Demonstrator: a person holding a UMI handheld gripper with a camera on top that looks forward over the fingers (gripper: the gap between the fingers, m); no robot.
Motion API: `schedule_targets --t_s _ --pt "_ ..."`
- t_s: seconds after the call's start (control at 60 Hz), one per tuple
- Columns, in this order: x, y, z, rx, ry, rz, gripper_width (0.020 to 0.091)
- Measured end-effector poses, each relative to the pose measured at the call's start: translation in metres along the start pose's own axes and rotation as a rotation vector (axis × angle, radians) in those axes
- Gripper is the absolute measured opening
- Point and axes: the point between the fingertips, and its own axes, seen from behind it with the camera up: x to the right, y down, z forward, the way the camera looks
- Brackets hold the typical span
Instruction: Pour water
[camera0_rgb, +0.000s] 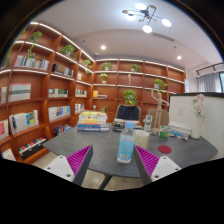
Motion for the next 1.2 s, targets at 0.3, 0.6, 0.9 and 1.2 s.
schedule_targets --t_s 0.3,0.6,0.9,1.2 --pt "0.053 0.047 0.088 -0.067 0.105 0.064 0.0827" --pt "0.066 0.038 0.154 -0.017 0.130 0.120 0.0769" --pt "0.065 0.035 0.174 0.021 0.132 0.081 0.0370" --pt "0.057 0.027 0.179 -0.001 0.136 0.081 0.0297"
